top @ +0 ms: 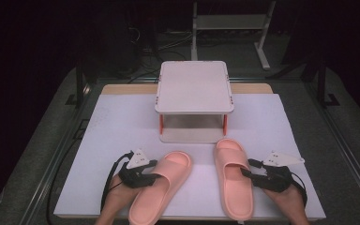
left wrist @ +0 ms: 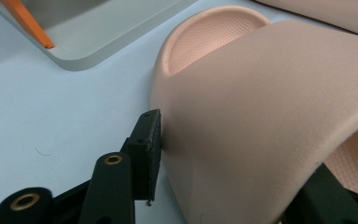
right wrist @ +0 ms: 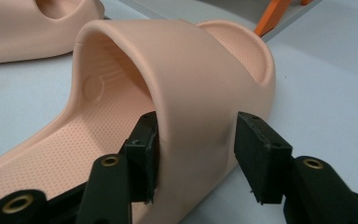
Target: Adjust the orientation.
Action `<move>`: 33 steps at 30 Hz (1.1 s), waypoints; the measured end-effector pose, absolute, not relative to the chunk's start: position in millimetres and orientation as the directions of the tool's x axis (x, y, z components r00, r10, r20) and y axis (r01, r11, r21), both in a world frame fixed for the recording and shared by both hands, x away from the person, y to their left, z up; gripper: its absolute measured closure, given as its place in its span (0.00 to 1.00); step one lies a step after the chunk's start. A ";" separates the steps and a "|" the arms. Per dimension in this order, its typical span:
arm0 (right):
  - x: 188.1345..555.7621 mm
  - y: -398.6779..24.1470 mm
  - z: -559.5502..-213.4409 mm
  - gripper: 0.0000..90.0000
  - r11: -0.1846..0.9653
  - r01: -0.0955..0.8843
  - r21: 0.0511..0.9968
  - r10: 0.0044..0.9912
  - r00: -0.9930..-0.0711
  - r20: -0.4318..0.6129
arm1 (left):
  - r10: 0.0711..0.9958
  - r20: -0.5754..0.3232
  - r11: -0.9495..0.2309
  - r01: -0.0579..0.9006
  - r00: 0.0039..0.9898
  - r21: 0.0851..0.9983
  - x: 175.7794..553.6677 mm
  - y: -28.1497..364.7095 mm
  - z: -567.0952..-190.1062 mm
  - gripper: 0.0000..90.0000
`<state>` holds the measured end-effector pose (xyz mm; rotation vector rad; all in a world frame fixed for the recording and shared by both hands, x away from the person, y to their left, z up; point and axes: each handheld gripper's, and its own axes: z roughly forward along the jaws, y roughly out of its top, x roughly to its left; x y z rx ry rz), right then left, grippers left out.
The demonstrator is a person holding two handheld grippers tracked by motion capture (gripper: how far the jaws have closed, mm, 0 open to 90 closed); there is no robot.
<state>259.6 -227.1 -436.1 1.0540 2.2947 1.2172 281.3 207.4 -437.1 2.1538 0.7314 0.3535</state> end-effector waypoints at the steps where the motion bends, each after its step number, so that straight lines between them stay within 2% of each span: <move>1: 259.6 -227.1 -436.1 0.58 0.359 0.454 0.816 0.742 -0.669 0.046 | 0.610 0.003 -0.499 0.381 0.792 0.778 281.3 207.4 -437.1 0.63; 7: 265.6 -221.1 -436.2 0.65 0.382 0.435 0.816 0.750 -0.661 0.001 | 0.629 0.016 -0.493 0.384 0.777 0.781 281.9 208.0 -436.6 0.71; 12: 265.6 -219.2 -435.2 0.73 0.393 0.427 0.814 0.758 -0.651 -0.024 | 0.639 0.003 -0.480 0.395 0.769 0.784 282.7 212.0 -434.3 0.83; 19: 264.0 -226.3 -434.1 0.86 0.382 0.434 0.816 0.770 -0.637 -0.021 | 0.659 -0.015 -0.442 0.403 0.752 0.801 282.2 219.3 -425.6 0.86; 33: 257.2 -235.4 -430.5 0.92 0.338 0.451 0.826 0.761 -0.647 0.042 | 0.688 -0.027 -0.400 0.410 0.725 0.820 281.2 231.0 -414.1 0.87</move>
